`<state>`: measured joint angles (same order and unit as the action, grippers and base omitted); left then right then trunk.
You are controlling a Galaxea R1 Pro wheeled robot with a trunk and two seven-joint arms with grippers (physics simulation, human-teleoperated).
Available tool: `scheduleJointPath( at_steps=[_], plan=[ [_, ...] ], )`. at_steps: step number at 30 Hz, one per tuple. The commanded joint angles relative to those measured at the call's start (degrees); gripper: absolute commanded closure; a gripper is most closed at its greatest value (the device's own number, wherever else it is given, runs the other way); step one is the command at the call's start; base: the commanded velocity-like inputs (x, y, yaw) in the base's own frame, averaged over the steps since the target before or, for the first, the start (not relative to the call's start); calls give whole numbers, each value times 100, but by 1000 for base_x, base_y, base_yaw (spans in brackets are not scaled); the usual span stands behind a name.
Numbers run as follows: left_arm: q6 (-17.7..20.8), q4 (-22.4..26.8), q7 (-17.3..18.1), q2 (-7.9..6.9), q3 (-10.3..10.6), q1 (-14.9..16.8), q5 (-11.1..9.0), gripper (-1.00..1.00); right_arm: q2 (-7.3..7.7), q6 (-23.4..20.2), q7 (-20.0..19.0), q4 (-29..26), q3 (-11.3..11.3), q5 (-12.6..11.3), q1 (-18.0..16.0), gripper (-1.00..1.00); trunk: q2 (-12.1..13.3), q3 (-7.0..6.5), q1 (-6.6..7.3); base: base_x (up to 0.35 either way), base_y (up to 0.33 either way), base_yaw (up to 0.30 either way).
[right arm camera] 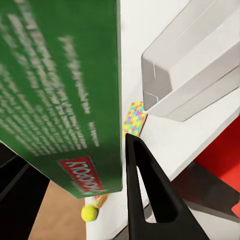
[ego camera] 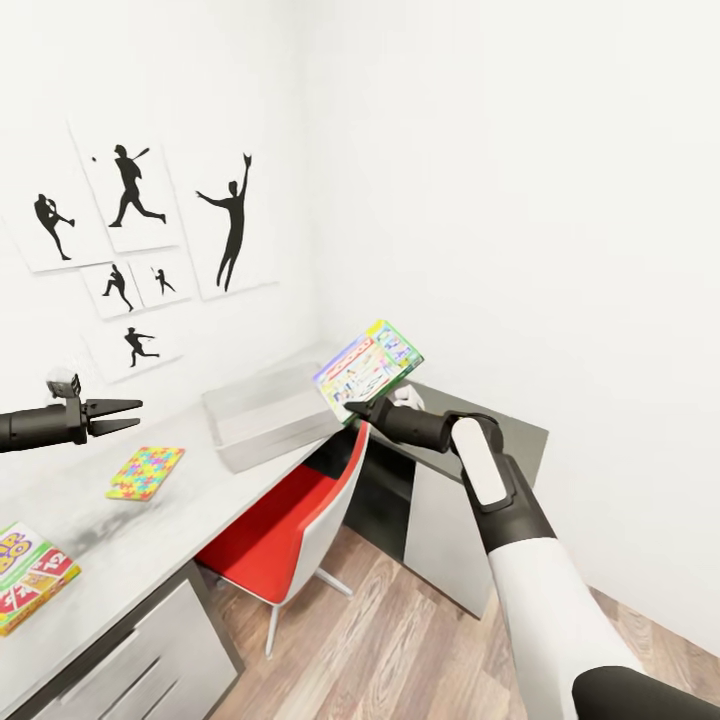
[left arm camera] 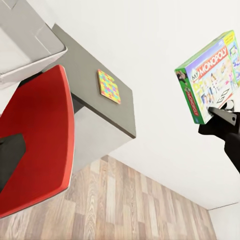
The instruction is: Put all the toys in the child's room - the three board games (two on the bed and one on the table), the two jigsaw puzzles on the table, and the tennis ball on the table - inside the toy box on the table in the child's room.
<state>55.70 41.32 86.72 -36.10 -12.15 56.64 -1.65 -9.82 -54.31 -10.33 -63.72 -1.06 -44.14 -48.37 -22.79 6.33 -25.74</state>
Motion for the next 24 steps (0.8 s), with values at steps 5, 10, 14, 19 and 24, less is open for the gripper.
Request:
scheduleJointPath(
  at_steps=[5,10,14,19,24],
  plan=[
    [65,-1,20,-2,2,5,-2,-100,-14,-21,-50,-1,82,48,-6,100,-13,13,-4,153,132,0],
    [64,-1,20,-2,2,5,-9,-100,-18,-19,-49,-1,90,46,-6,100,-13,13,-4,200,-74,141],
    [64,-1,20,-2,2,5,-10,-100,-18,-19,-48,1,89,41,-6,100,-13,13,-4,129,-234,255],
    [64,-1,20,-2,2,5,-22,-100,-18,-18,-48,0,88,39,-6,100,-13,13,-4,36,-292,281],
    [67,-1,26,-2,2,3,-27,-100,-18,-20,-48,0,88,38,-6,100,-13,13,-4,7,-234,288]
  ],
)
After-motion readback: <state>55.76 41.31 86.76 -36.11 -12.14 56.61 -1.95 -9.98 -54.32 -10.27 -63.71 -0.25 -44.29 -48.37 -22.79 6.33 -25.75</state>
